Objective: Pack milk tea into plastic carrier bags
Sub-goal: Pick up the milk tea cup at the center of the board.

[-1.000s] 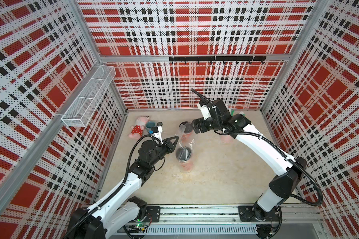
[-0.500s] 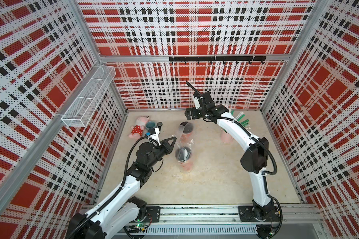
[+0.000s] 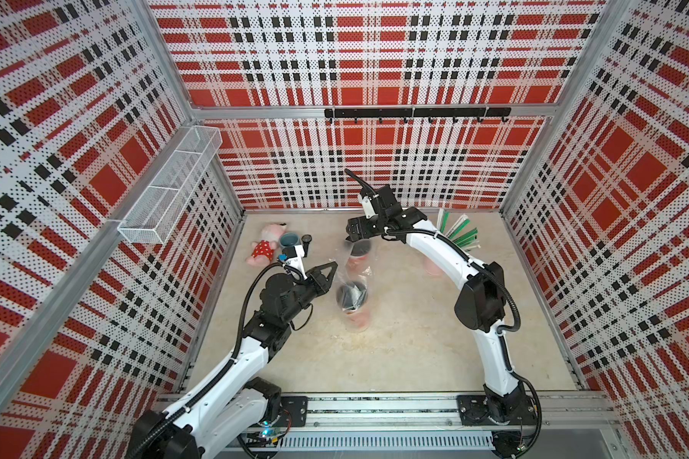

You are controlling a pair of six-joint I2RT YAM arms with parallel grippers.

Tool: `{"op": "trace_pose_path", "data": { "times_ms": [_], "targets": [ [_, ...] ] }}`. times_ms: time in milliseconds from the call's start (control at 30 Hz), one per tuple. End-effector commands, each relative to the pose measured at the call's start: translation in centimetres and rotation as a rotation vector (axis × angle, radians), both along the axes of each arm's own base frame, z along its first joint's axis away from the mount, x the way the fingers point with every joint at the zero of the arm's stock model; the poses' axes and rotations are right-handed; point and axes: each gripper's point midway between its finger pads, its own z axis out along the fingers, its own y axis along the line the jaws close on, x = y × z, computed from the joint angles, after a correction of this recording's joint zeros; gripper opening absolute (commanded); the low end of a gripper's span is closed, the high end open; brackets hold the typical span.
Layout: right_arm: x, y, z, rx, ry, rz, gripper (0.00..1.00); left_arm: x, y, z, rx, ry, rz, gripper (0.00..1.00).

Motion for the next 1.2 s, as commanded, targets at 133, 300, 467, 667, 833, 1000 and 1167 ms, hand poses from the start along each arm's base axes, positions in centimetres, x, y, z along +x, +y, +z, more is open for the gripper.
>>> {"op": "trace_pose_path", "data": {
  "times_ms": [133, 300, 467, 667, 833, 1000, 1167],
  "targets": [
    [-1.2, 0.8, -0.4, -0.076, -0.040, 0.007, 1.00, 0.1, 0.4, -0.2, 0.004, 0.000, 0.014, 0.05],
    [-1.8, 0.8, -2.0, -0.115, -0.016, 0.008, 1.00, 0.1, 0.3, -0.2, 0.009, -0.002, 0.012, 0.05],
    [-1.9, 0.8, -2.6, -0.138, -0.017, -0.001, 1.00, 0.1, 0.3, -0.2, 0.009, -0.003, 0.011, 0.05],
    [-1.8, 0.7, -3.5, -0.155, -0.008, -0.009, 1.00, 0.1, 0.3, -0.3, 0.009, -0.002, 0.010, 0.05],
    [-1.7, 1.2, -4.2, -0.153, 0.008, 0.005, 1.00, 0.2, 0.2, -0.3, 0.009, -0.003, 0.007, 0.05],
    [-1.6, 1.4, -4.5, -0.154, 0.015, 0.011, 1.00, 0.3, 0.1, -0.3, 0.009, -0.004, -0.002, 0.05],
    [-1.4, 1.4, -4.8, -0.157, 0.015, 0.007, 1.00, 0.3, -0.1, -0.2, 0.011, -0.006, -0.006, 0.05]
  ]
}}
